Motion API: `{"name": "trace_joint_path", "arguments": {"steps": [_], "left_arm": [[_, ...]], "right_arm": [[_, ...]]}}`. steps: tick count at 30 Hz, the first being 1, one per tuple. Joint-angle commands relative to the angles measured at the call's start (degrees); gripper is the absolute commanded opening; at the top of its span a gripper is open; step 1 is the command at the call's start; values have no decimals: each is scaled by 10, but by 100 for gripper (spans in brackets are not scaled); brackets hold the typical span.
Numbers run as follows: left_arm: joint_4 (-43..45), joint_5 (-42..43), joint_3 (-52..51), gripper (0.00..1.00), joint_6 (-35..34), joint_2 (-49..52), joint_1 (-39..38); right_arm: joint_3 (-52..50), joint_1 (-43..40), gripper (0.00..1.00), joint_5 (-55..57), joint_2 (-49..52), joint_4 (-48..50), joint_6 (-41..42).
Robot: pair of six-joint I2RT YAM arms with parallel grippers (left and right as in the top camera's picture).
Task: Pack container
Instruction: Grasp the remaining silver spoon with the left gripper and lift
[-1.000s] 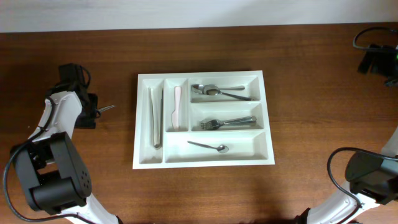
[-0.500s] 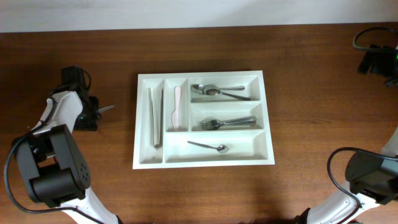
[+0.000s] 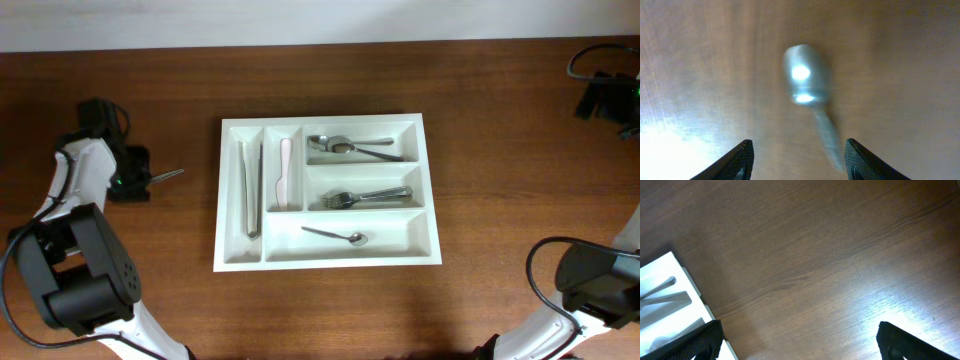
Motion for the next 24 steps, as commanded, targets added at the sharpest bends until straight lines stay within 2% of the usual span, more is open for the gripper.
{"name": "trace_joint_path", "arguments": {"steps": [1,7,13,21,23,24], "left_arm": [[-3,11,54,65,16,5,8],[-40,19,61,70,3,27,20],[-40,60,61,71,-3,81,19],[-32,33,61,71,-5,108,19],[-31,28,61,68,-8,109,19],[-30,27,61,63,-8,109,19]], "right_arm": [[1,-1,99,-7,0,2,1],[1,-1,99,-8,0,5,1],[1,-1,99,-8,0,3,1],[1,-1,99,-8,0,-3,1],[1,-1,99,-8,0,-4,1],[1,-1,99,-8,0,-5,1]]}}
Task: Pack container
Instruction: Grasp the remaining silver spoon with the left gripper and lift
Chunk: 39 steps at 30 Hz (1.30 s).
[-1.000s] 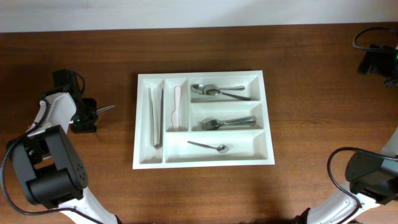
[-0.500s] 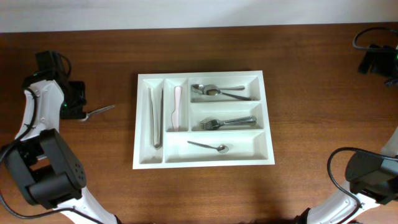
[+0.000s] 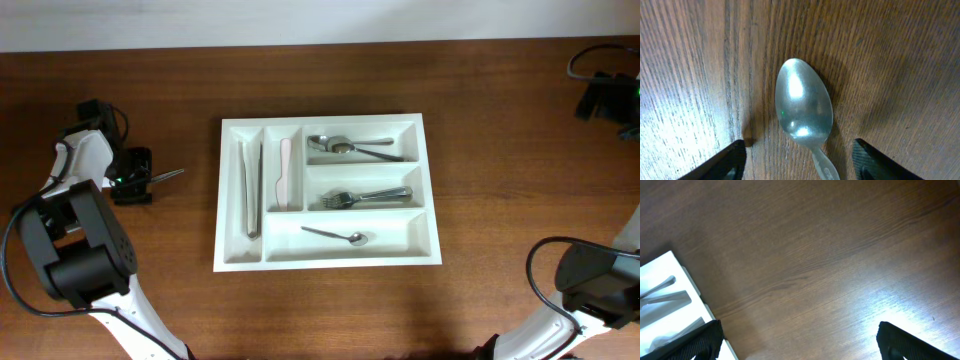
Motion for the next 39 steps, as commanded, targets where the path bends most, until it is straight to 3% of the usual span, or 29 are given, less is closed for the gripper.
{"name": "trace_joint_path", "arguments": {"steps": [1,4,13,17,23,26,30,36,39], "left_arm": [[2,-15,5,55,-10,12,2],[2,-12,5,43,-11,15,2],[-12,-12,5,39,-10,20,2],[-12,-12,5,16,-10,20,2],[-21,-12,5,2,-6,20,2],[-29,-12,12,2,20,20,-1],[-68,-20,57,2,80,19,-15],[-214,-156,257,2,242,9,-105],[-234,-163,355,2,349,3,-165]], "right_arm": [[1,-1,99,-8,0,-2,3],[1,-1,99,-8,0,-2,3],[1,-1,99,-7,0,-2,2],[1,-1,99,-7,0,-2,2],[1,-1,99,-7,0,-2,2],[1,-1,99,-7,0,-2,2],[1,-1,99,-8,0,1,3],[1,-1,99,-8,0,7,2],[1,-1,99,-8,0,9,3]]}}
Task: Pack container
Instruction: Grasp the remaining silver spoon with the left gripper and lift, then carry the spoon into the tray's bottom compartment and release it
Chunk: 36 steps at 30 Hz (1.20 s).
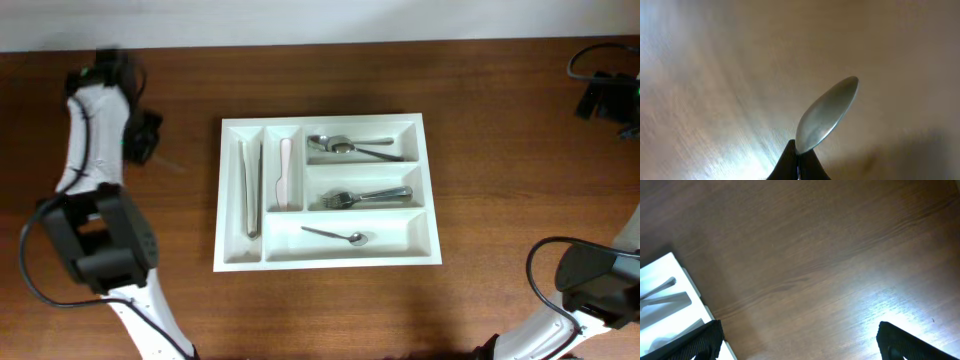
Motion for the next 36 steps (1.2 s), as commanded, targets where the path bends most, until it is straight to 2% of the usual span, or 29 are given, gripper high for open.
{"name": "trace_joint_path", "arguments": {"steps": [1,6,10,11,12,15,18,19,21,36], "left_arm": [[-8,-53,112,2,178,-17,-77],[-6,-19,189,2,382,-17,-182],[-16,28,188,2,566,-17,-266],[-29,52,188,2,651,-17,-300],[-40,64,188,2,699,-17,-320],[-72,85,186,2,816,-17,-374],[-85,127,183,2,861,-17,-416],[-92,173,175,2,885,-17,-432],[-98,197,157,2,894,-17,-445],[-60,222,-70,2,898,-17,-455]], "right_arm": [[1,-1,99,-7,0,3,3],[1,-1,99,-7,0,5,3],[1,-1,99,-7,0,6,3],[1,-1,99,-7,0,7,3],[1,-1,99,-7,0,7,3],[1,-1,99,-7,0,8,3],[1,-1,99,-7,0,8,3],[1,-1,99,-7,0,8,3],[1,-1,99,-7,0,8,3],[1,-1,99,-7,0,8,5]]}}
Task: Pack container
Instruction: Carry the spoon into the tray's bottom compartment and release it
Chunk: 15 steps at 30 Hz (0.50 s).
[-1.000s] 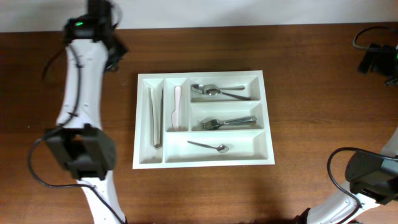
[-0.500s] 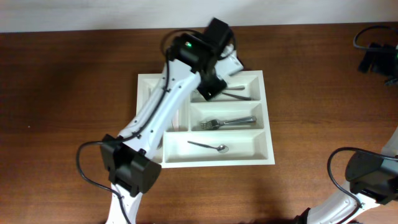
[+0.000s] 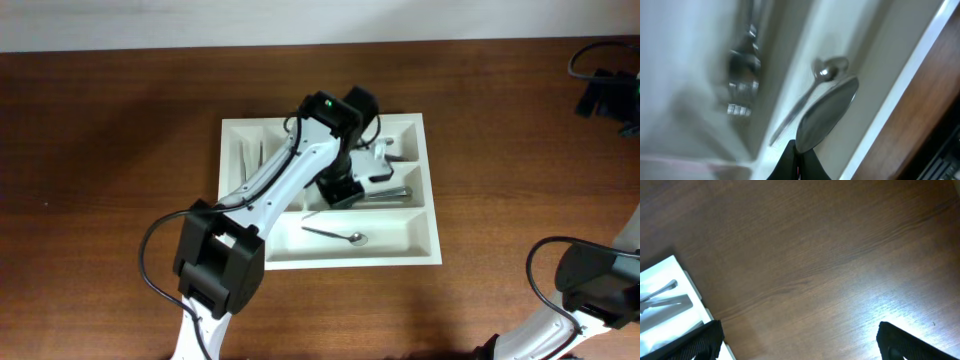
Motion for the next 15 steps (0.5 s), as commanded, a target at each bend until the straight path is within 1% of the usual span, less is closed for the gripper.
{"name": "trace_joint_path", "arguments": {"steps": [1,9,10,13,15], "left_arm": [[17,15,-48,2,17,-10,-1],[52,14,-116,2,17,-10,-1],[54,14,-121,11,17,-10,-1],[54,14,-123,43,17,-10,-1],[58,8,-123,58,17,-10,-1]], "right_arm": [[1,-1,99,-6,0,2,5],[1,-1,99,-5,0,2,5],[1,-1,99,-5,0,2,5],[1,-1,99,-5,0,2,5],[1,-1,99,-5,0,2,5]]}}
